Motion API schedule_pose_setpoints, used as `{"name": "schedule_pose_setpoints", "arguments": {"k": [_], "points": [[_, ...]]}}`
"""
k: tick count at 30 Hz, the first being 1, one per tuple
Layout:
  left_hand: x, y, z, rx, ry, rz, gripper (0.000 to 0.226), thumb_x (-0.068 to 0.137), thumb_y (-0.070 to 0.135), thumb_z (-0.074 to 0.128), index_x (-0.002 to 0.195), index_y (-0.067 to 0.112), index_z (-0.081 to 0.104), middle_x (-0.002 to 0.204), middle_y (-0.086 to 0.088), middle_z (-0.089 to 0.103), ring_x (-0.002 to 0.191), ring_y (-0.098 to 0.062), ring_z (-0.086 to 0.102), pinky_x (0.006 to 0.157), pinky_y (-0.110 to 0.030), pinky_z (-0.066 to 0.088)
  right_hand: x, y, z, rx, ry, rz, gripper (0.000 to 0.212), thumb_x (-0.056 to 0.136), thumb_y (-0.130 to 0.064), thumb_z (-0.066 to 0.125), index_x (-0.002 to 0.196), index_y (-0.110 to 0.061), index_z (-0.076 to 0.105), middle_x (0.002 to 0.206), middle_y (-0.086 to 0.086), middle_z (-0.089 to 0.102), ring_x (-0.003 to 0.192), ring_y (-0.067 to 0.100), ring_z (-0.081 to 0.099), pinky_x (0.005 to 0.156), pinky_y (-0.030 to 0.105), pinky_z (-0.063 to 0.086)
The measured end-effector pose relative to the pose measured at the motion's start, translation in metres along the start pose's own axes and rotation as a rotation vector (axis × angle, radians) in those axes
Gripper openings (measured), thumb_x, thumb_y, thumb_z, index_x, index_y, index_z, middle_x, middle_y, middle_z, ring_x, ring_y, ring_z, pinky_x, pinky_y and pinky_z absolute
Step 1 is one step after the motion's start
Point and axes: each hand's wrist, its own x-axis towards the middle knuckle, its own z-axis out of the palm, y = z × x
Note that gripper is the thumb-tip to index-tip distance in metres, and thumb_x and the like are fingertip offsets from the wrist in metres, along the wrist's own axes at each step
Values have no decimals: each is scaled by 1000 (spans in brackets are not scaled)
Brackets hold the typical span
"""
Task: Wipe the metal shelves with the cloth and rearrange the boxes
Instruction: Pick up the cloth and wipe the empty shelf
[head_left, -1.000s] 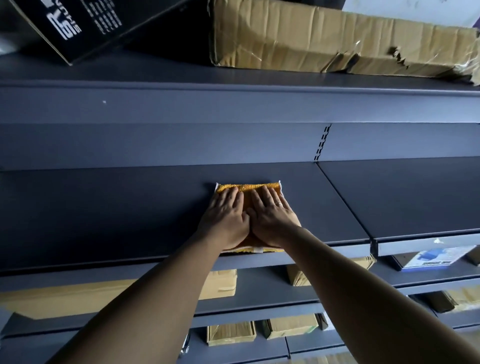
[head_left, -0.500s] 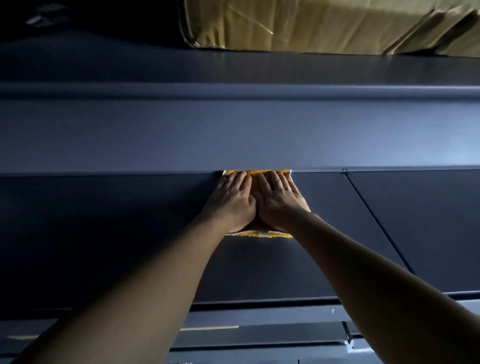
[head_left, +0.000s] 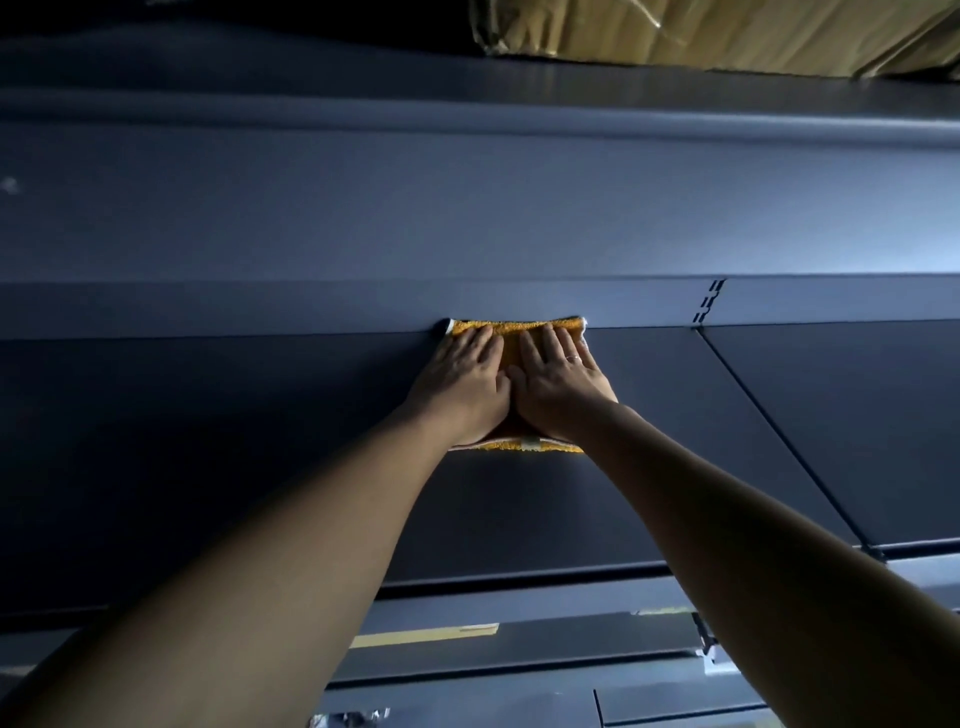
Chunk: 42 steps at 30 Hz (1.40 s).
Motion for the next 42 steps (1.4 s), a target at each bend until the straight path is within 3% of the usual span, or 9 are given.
{"name": "schedule_pose_setpoints", "arguments": {"k": [6, 13, 17, 19, 31, 36, 42], "points": [[-18, -59, -10, 16, 16, -35, 59, 108, 37, 18, 162, 16, 8, 170, 0, -1, 156, -13, -3, 126, -33, -2, 9, -64, 6, 54, -11, -13, 68, 106, -47, 21, 162, -12, 7, 168, 22, -2, 157, 32, -5, 126, 46, -6], [-37, -61, -8, 59, 31, -64, 62, 107, 40, 16, 162, 15, 5, 170, -2, -2, 156, -16, -4, 126, -36, -4, 4, -67, 13, 43, 9, -75, 67, 105, -49, 17, 163, -17, 7, 170, 16, 0, 157, 29, -4, 127, 44, -4], [-57, -49, -5, 78, 27, -78, 63, 106, 41, 16, 162, 12, 5, 170, -6, -1, 156, -20, -2, 126, -39, -2, -17, -67, 17, 32, 13, -112, 96, 81, -61, -11, 163, -16, 9, 170, 14, 4, 157, 28, -2, 126, 46, -1], [-74, -42, -4, 78, 26, -79, 64, 106, 42, 15, 162, 12, 3, 170, -7, -2, 156, -20, -3, 126, -38, -4, -33, -67, 17, 34, 5, -104, 100, 76, -61, -15, 163, -16, 8, 170, 13, 3, 157, 28, -3, 126, 46, 0], [-146, -10, -2, 73, 15, -21, 65, 106, 43, 16, 161, 11, 1, 170, -9, -3, 156, -23, -3, 126, -39, -4, -117, -69, 28, -15, 11, -72, 87, 90, -55, -13, 163, -14, 10, 170, 14, 9, 157, 31, -2, 126, 48, 3], [-158, -14, -3, 56, 2, -5, 64, 107, 44, 11, 161, 14, -3, 170, -6, -6, 156, -21, -6, 126, -37, -6, -136, -86, 12, 6, -3, -16, 66, 106, -49, 6, 163, -17, 2, 170, 13, -5, 157, 28, -9, 127, 44, -4], [-175, -51, -9, 37, 0, -10, 62, 107, 42, 11, 161, 17, -2, 170, -2, -7, 156, -18, -7, 127, -37, -3, -138, -132, 8, 2, -61, -8, 65, 107, -48, 10, 163, -16, -4, 169, 14, -12, 156, 29, -14, 127, 45, -6]]}}
